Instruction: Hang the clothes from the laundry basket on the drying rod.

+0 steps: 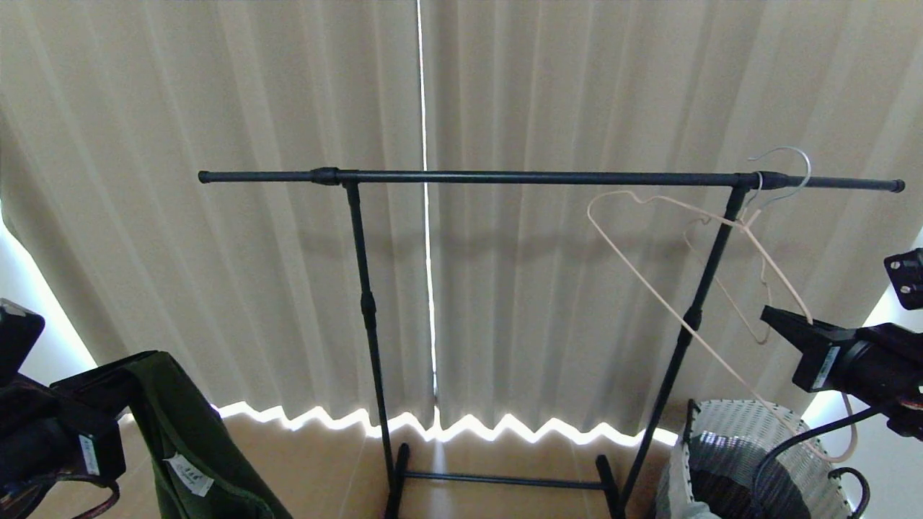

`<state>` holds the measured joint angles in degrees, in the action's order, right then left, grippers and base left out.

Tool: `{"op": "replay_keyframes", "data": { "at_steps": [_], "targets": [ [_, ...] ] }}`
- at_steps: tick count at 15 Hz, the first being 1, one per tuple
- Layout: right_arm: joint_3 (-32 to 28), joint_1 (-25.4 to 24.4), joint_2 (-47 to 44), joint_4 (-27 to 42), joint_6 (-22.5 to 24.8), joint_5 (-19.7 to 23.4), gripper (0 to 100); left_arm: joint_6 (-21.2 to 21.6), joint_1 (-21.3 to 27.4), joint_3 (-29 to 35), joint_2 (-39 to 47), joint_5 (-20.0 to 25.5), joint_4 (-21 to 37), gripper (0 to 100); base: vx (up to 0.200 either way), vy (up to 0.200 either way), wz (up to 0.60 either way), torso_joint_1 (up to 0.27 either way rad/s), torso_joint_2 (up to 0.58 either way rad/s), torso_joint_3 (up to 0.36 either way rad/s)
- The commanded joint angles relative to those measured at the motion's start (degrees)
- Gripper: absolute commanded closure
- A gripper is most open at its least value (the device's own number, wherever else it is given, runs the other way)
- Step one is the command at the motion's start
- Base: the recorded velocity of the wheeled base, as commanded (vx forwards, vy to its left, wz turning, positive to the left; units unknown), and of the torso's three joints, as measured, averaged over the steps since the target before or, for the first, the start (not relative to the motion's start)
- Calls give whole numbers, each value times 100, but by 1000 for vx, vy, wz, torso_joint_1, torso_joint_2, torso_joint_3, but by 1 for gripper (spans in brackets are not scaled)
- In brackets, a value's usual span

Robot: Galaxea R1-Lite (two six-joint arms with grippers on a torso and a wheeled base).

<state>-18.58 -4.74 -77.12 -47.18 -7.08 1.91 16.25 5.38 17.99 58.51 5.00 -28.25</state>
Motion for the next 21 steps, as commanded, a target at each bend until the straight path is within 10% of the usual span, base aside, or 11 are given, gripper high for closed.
{"op": "replay_keyframes", "data": {
  "at_steps": [1,10,16,21],
  "targets": [
    [21,-62,-5,-2,5,2,100,1,7,-15,-7,1,-6,100,0,0,0,0,0,0],
    [30,-1732,-339,16,-12,2,100,440,166,1083,1074,-447,47,100,0,0,0,0,0,0],
    [-454,-2813,-875,-46,-575,2,100,-790,1765,2481,2709,-2310,38,100,0,0,0,0,0,0],
    [-533,-3718,-840,-55,-979,-7,100,-1370,1879,3351,3834,-2952,30,100,0,0,0,0,0,0]
  ]
}}
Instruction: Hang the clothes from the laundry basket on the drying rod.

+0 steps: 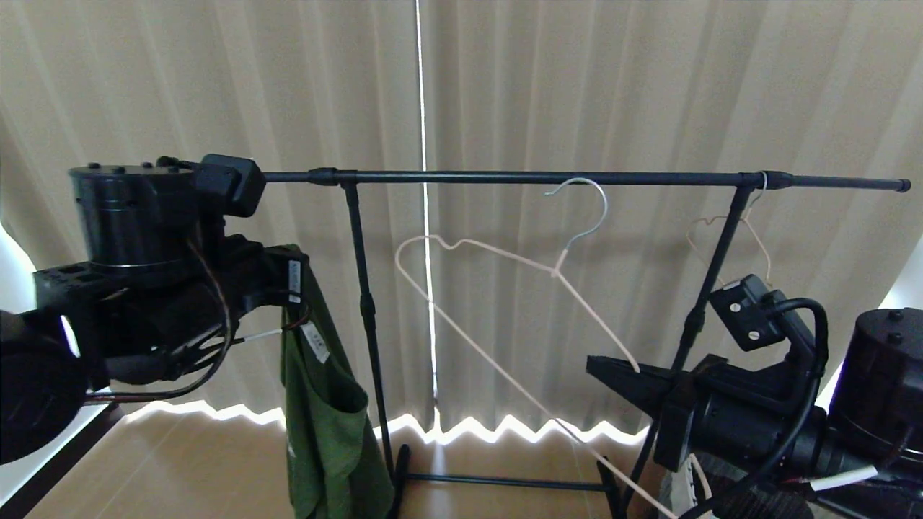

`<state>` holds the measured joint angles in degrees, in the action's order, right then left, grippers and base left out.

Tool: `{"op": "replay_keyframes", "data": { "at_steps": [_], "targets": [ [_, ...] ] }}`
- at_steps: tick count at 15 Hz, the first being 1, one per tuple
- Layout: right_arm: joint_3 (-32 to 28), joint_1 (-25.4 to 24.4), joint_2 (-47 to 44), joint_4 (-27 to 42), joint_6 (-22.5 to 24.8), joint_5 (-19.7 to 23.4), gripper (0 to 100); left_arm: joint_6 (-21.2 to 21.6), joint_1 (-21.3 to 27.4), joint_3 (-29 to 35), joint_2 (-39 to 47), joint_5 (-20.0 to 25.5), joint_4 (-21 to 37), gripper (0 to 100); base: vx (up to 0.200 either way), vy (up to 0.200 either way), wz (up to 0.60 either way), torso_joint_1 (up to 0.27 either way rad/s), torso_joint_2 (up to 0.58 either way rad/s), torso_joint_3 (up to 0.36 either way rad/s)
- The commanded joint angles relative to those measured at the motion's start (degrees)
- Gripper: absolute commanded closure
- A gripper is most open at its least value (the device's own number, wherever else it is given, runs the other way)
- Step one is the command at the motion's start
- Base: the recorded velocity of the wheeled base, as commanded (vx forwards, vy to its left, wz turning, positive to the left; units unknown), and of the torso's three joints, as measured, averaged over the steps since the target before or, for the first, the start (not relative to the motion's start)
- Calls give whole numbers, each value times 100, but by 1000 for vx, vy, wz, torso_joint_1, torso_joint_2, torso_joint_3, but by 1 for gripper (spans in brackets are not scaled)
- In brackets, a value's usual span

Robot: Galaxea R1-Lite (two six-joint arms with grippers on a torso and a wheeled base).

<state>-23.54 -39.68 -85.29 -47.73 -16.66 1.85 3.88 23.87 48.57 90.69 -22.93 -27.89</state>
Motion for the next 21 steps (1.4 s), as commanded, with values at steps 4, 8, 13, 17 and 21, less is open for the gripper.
{"op": "replay_keyframes", "data": {
  "at_steps": [4,8,13,17,21],
  "targets": [
    [-1,-646,65,9,-144,8,100,-282,-40,628,942,-563,-32,100,0,0,0,0,0,0],
    [-19,-875,3,9,-153,8,100,-282,-40,742,951,-625,-23,100,0,0,0,0,0,0],
    [-133,-892,-234,9,-144,-1,100,-326,30,724,889,-634,-32,100,0,0,0,0,0,0],
    [-450,-884,-577,0,-135,-10,100,-326,118,716,819,-642,-23,100,0,0,0,0,0,0],
    [-634,-875,-770,0,-144,-45,100,-309,109,654,705,-651,-6,100,0,0,0,0,0,0]
  ]
}}
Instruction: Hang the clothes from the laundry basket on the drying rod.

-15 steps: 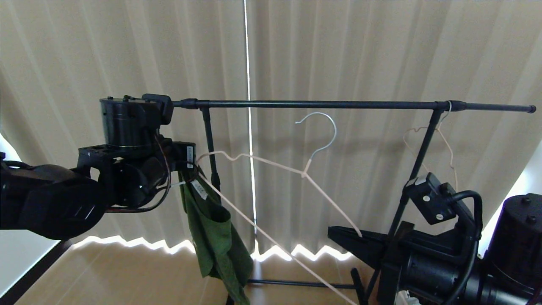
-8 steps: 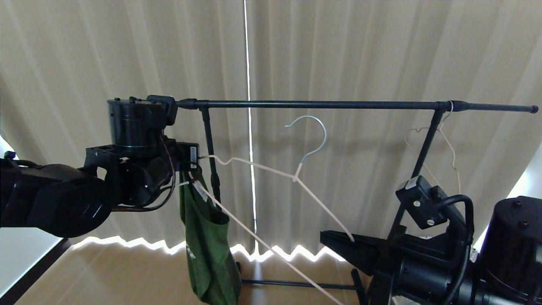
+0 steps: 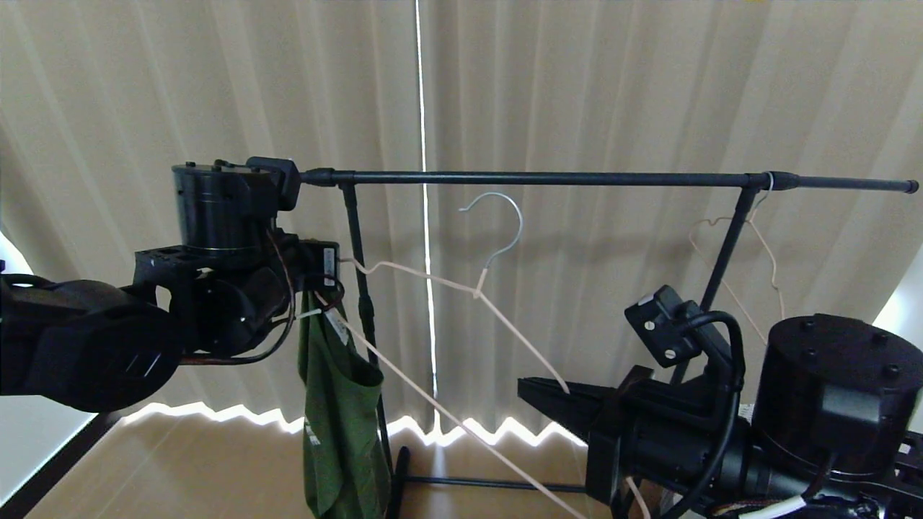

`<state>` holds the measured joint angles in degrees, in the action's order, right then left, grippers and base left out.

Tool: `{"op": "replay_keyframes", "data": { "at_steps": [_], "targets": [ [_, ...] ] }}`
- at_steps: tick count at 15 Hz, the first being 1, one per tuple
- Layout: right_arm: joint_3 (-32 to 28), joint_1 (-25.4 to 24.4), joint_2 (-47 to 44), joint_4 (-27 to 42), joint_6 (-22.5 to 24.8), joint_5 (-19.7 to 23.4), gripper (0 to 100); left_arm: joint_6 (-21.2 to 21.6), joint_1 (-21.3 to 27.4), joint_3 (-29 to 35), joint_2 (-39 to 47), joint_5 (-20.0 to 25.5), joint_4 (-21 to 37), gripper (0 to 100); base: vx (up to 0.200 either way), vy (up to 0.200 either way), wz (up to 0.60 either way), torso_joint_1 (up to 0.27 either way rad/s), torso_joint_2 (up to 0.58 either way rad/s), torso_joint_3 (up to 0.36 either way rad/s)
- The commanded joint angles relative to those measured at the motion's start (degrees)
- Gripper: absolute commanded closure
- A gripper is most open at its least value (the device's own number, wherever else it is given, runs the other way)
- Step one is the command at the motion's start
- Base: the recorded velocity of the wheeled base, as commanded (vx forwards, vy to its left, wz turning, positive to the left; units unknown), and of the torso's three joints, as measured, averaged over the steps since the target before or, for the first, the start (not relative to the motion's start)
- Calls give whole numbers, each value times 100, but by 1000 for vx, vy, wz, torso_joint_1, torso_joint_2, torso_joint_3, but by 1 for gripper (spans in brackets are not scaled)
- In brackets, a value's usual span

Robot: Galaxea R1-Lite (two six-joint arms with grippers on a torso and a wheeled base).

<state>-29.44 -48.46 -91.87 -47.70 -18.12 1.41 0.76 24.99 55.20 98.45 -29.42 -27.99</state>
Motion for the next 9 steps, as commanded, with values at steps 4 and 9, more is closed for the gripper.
{"op": "replay_keyframes", "data": {
  "at_steps": [4,9],
  "targets": [
    [-220,29,-297,-2,-8,-27,100,12,6,-132,-133,-179,4,100,0,0,0,0,0,0],
    [-528,100,-622,-2,-8,-133,100,21,23,-123,-186,-328,-5,100,0,0,0,0,0,0]
  ]
}}
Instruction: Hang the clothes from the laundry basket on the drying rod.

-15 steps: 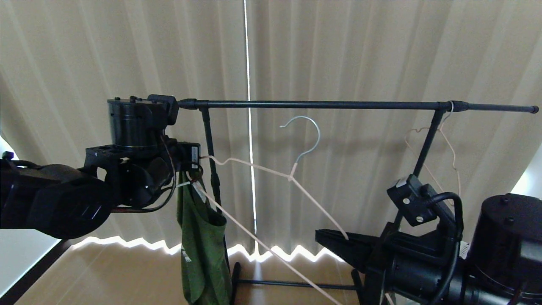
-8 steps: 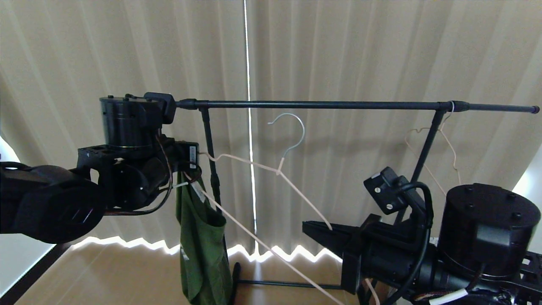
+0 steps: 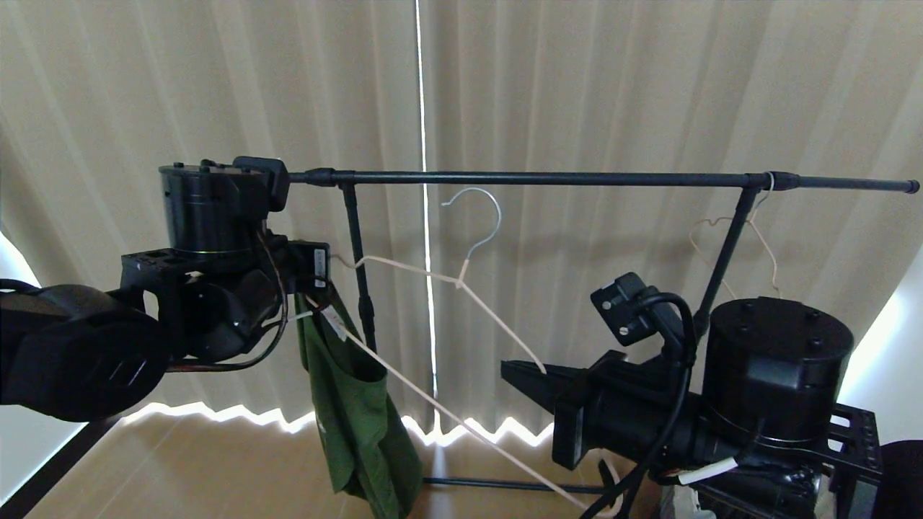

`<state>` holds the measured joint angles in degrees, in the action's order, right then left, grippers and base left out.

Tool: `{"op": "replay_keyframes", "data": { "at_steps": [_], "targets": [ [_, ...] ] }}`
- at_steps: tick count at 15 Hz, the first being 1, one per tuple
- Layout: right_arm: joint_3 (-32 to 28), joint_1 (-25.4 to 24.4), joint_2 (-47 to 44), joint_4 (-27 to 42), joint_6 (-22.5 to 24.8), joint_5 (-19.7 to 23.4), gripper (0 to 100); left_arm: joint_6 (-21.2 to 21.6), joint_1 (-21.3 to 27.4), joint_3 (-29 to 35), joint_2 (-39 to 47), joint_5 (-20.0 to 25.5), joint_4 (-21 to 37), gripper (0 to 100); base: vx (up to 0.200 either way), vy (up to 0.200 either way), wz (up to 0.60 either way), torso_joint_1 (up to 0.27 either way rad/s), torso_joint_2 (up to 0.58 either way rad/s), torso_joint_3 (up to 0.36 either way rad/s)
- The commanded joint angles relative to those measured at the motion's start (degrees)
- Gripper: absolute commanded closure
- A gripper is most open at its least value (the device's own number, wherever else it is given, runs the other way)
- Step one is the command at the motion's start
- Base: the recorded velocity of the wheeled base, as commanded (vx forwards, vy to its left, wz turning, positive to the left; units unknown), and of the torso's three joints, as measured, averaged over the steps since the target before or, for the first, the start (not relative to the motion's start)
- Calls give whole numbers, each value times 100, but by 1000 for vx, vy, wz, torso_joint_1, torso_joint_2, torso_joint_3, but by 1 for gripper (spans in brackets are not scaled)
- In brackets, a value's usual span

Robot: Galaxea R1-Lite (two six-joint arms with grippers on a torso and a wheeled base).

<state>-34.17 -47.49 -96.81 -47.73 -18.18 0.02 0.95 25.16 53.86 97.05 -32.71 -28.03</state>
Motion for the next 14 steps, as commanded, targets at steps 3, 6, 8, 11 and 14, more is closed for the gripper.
{"op": "replay_keyframes", "data": {
  "at_steps": [3,6,8,11,14],
  "targets": [
    [-266,3,-752,-228,-11,-407,100,-7,24,-60,-204,-122,-10,100,0,0,0,0,0,0],
    [-345,3,-1033,-677,16,-583,100,2,24,-112,-353,-122,-1,100,0,0,0,0,0,0],
    [-512,12,-1051,-694,-11,-591,100,28,121,-341,-476,-122,8,100,0,0,0,0,0,0],
    [-644,12,-1051,-685,-142,-618,100,37,200,-446,-749,-122,25,100,0,0,0,0,0,0],
    [-811,12,-1156,-677,-151,-618,100,54,657,-640,-977,-122,25,100,0,0,0,0,0,0]
  ]
}}
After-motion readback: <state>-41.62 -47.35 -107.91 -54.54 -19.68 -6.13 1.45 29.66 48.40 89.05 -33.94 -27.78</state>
